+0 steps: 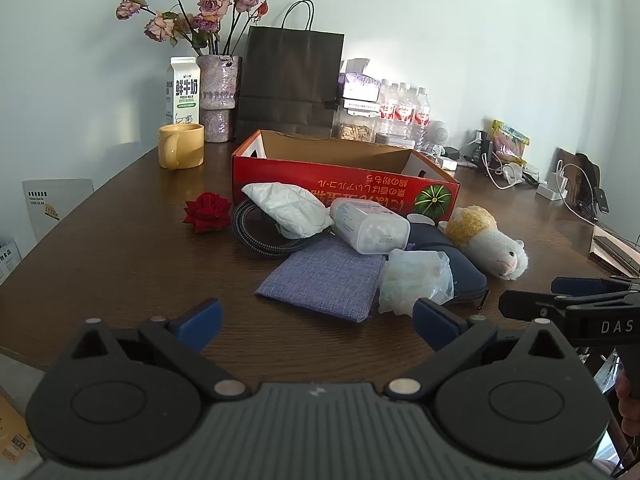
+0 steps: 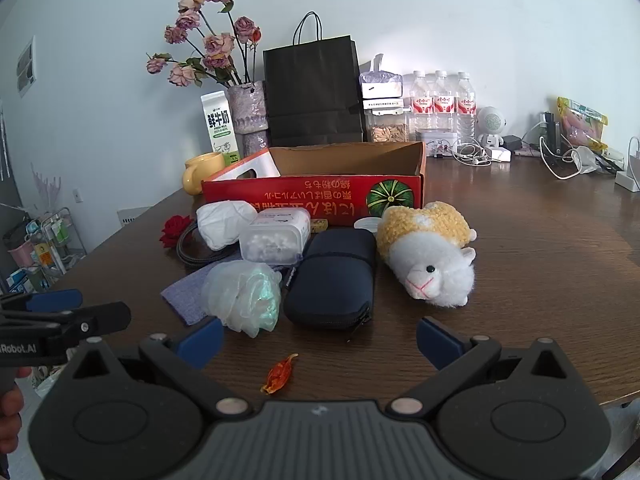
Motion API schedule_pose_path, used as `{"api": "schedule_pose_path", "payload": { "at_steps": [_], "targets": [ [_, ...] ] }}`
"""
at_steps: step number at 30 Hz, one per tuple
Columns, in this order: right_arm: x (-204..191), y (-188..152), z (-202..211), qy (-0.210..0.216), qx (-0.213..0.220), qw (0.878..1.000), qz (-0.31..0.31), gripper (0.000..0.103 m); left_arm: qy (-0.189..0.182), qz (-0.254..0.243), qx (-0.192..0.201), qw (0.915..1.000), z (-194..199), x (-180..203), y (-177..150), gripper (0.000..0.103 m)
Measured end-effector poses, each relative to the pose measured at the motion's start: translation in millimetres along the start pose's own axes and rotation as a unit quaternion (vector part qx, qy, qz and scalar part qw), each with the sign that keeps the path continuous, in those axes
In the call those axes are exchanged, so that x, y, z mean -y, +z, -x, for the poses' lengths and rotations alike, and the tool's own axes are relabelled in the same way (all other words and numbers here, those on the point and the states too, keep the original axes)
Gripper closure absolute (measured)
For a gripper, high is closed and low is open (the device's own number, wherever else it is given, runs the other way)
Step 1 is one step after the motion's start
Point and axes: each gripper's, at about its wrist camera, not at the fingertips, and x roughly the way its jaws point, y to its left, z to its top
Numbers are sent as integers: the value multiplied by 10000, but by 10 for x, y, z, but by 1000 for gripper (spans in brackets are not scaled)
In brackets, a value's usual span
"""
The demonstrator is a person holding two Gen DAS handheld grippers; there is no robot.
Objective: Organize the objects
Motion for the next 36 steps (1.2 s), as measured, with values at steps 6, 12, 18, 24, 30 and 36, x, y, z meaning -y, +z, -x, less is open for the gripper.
{"api": "schedule_pose_path", "payload": {
  "at_steps": [6,12,18,24,30,36],
  "targets": [
    [1,-4,-6,6,-7,10000,3,0,-4,1,-1,10000,-4,-2,-1,0],
    [-3,-9,-12,9,-16,10000,10,0,-8,14,6,10000,-6,-11,-10,0],
    [-5,-11,-10,8,-17,10000,9,0,0,20,9,10000,-7,-16,-20,0],
    [-6,-11,-8,8,-16,10000,8,0,-3,26,6,10000,-8,-22,-29,0],
    [-5,-14,-13,8,-21,10000,8,0,-8,28,6,10000,-10,-24,-31,0],
    [-7,-13,-9,9,-16,10000,9,0,-12,28,6,10000,-10,-26,-30,0]
  ]
}}
